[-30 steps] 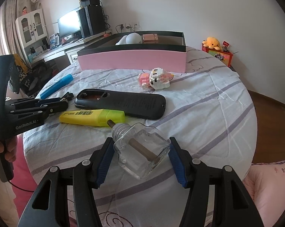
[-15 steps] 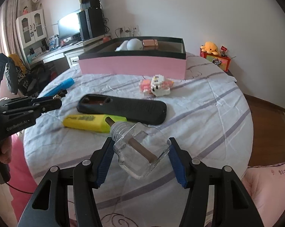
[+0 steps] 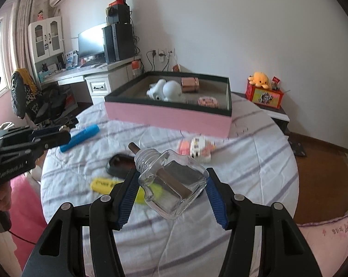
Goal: Organize rigid objects
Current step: 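Carry the bottle and clip into the pink box and open both tools, then withdraw both tools from the box toward the remaining table items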
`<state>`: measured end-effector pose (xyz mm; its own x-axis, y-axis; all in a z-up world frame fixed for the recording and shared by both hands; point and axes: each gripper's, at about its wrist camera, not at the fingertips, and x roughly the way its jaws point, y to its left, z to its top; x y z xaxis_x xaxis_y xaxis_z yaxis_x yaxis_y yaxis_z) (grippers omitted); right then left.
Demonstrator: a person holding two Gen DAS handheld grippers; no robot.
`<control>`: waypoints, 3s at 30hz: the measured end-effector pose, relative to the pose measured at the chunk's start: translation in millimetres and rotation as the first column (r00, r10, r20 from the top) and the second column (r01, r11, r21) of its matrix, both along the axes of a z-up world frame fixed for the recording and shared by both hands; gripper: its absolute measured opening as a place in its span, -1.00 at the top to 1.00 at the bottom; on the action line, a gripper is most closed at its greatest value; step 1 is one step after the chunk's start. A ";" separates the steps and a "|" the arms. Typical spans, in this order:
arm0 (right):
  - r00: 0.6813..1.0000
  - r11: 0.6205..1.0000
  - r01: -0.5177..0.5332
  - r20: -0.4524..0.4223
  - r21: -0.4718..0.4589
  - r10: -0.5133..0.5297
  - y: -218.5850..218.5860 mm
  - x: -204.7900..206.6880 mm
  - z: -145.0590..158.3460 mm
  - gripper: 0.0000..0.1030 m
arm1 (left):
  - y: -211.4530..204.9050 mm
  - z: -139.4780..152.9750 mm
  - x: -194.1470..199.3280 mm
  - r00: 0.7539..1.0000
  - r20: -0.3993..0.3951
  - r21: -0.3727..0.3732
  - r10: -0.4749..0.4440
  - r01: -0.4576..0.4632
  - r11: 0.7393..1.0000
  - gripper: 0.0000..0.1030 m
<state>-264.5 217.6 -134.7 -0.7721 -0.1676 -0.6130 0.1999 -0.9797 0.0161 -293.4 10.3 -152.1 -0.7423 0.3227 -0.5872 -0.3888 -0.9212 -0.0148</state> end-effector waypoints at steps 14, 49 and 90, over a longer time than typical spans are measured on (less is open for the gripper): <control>0.994 0.999 -0.030 -0.103 0.016 0.032 3.3 -61.4 55.3 -0.08 | 13.6 66.1 -49.0 0.990 -0.135 0.007 -0.031 0.032 0.999 0.62; 0.982 0.988 -0.020 0.190 0.153 -0.010 29.3 -266.1 -13.1 -0.08 | 38.2 -24.5 -268.1 0.983 0.173 -0.167 0.054 -0.025 0.986 0.48; 0.908 0.983 0.184 -0.387 0.027 -0.159 4.6 85.0 102.7 -1.00 | -39.2 90.2 104.4 0.920 -0.326 0.029 0.217 -0.219 0.975 -1.00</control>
<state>-179.5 222.2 -32.0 -0.9625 0.0169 -0.2709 0.0075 -0.9960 -0.0888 -189.1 -28.9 -61.9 -0.9444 0.1277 -0.3030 -0.1605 -0.9833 0.0859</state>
